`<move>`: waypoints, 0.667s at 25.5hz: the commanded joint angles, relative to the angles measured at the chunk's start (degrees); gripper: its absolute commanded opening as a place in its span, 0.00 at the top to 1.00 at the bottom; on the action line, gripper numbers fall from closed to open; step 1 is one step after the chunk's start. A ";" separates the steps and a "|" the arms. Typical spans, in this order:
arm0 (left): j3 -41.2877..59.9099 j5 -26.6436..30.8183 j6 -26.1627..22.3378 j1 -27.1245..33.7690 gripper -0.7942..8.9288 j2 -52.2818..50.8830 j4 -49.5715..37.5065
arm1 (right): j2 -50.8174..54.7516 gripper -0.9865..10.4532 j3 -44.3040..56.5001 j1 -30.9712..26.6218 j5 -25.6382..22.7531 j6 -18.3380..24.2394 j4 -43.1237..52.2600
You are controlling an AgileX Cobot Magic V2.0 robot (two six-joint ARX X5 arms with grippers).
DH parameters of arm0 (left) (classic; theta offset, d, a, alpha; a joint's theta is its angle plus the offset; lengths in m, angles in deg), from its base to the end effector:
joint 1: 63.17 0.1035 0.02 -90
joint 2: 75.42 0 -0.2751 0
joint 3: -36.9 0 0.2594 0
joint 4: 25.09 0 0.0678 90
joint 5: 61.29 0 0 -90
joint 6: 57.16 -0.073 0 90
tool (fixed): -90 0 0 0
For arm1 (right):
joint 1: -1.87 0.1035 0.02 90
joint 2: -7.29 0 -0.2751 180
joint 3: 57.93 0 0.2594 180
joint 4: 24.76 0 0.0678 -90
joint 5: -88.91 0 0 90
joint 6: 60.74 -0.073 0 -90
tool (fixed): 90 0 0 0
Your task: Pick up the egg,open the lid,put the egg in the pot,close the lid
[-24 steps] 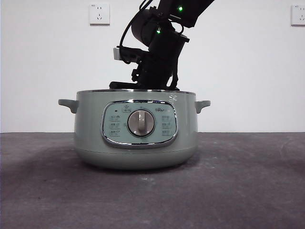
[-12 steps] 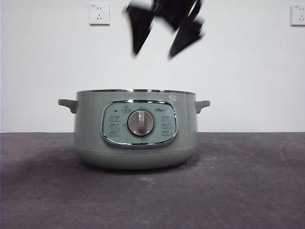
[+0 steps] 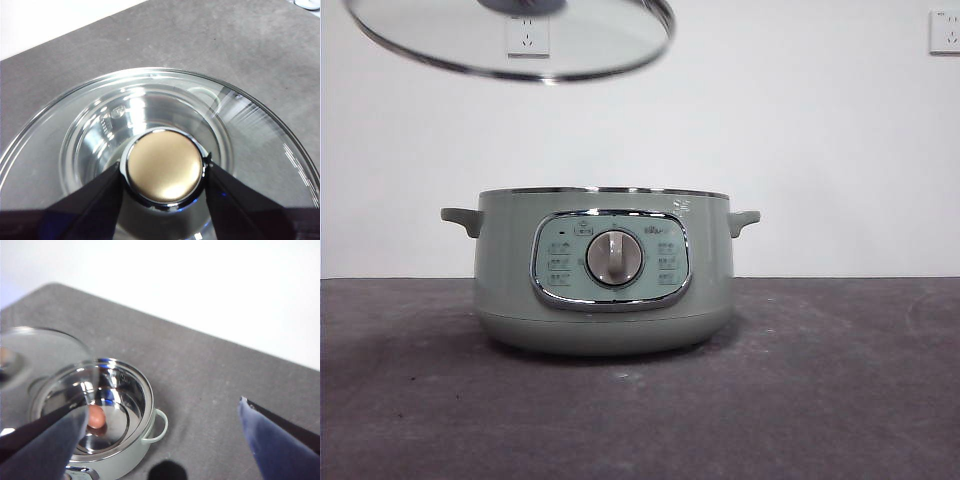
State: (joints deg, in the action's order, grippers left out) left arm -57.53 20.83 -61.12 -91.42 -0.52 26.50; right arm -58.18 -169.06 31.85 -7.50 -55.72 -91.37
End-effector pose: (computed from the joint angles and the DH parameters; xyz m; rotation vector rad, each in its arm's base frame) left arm 0.2697 -0.1563 0.3814 0.1657 0.5386 -0.6333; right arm 0.1930 0.1020 0.4891 -0.2005 0.3320 0.4222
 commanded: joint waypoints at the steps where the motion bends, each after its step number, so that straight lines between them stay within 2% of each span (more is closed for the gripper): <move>1: -0.55 -0.13 -0.66 -0.22 0.93 2.95 -5.25 | 3.13 0.47 -0.02 0.02 0.04 -0.66 -0.66; 10: -0.55 -0.17 -0.68 -0.31 0.93 12.70 -13.66 | 10.51 0.47 -0.02 0.02 0.02 -0.68 -3.02; 17: -0.55 -0.17 -0.63 -0.35 0.93 17.16 -16.81 | 11.98 0.47 -0.02 0.02 0.02 -0.68 -4.63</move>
State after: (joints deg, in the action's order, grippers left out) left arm -57.53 20.98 -61.23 -91.53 16.92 12.45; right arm -46.12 -169.06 31.85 -7.50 -55.81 -96.02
